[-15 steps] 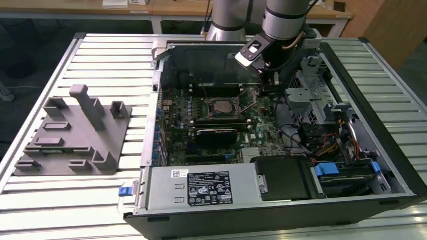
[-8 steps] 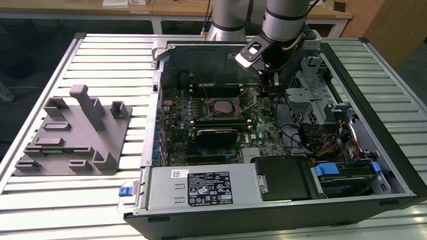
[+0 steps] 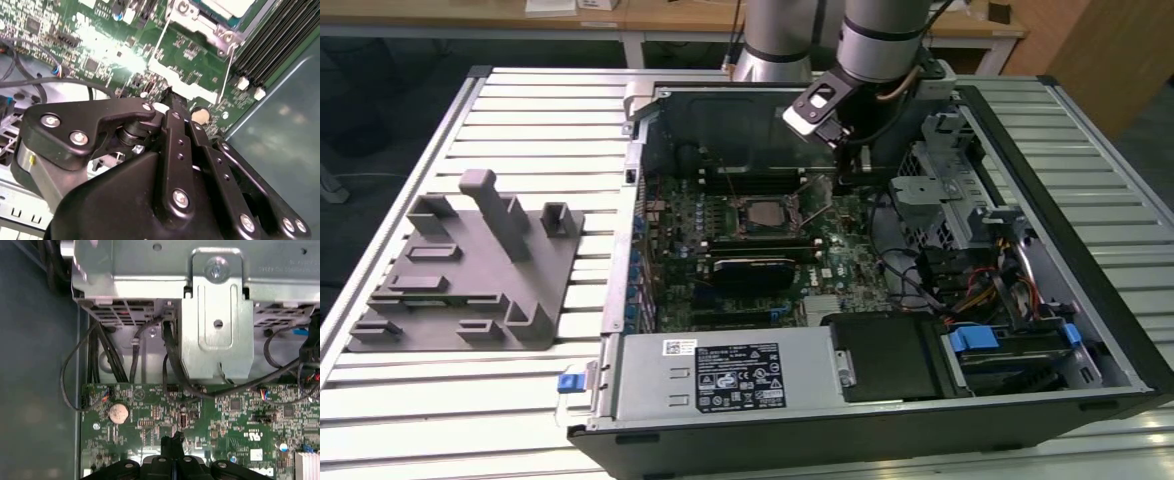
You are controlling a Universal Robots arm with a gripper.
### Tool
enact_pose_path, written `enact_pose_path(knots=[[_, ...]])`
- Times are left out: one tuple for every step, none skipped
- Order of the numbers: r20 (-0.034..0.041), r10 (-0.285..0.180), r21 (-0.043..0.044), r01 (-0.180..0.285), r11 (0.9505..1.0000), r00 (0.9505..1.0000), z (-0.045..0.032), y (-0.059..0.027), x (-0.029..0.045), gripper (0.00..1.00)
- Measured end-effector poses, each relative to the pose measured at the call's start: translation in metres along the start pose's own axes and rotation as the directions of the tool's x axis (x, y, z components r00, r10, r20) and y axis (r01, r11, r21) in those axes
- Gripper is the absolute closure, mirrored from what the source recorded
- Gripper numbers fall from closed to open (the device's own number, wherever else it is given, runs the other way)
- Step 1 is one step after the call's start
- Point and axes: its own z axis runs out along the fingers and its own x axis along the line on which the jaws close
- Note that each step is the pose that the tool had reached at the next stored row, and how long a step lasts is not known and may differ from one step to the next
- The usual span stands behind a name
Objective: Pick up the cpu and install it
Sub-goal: 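Close the cpu cover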
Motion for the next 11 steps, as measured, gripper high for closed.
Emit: enact_pose_path(knots=[[0.0001,0.0,0.0,0.0,1.0,1.0,-0.0001,-0.002,0.0,0.89],[0.0,0.0,0.0,0.0,1.0,1.0,-0.0002,-0.0062,-0.0001,0.89],[0.0001,0.0,0.0,0.0,1.0,1.0,-0.0003,-0.0085,-0.0001,0.89],[0.0001,0.0,0.0,0.0,1.0,1.0,-0.0003,-0.0109,-0.0001,0.89],[0.0,0.0,0.0,0.0,1.0,1.0,-0.0004,-0.0135,-0.0001,0.89],[0.0001,0.0,0.0,0.0,1.0,1.0,-0.0005,-0.0161,-0.0002,0.89],[0.0001,0.0,0.0,0.0,1.0,1.0,-0.0006,-0.0187,-0.0002,0.89],[0.0,0.0,-0.0001,0.0,1.0,1.0,-0.0007,-0.0213,-0.0002,0.89],[0.0,0.0,0.0,0.0,1.0,1.0,-0.0007,-0.0239,-0.0002,0.89],[0.0,0.0,-0.0001,0.0,1.0,1.0,-0.0008,-0.0263,-0.0003,0.89],[0.0001,0.0,0.0,0.0,1.0,1.0,-0.0009,-0.0287,-0.0003,0.89]])
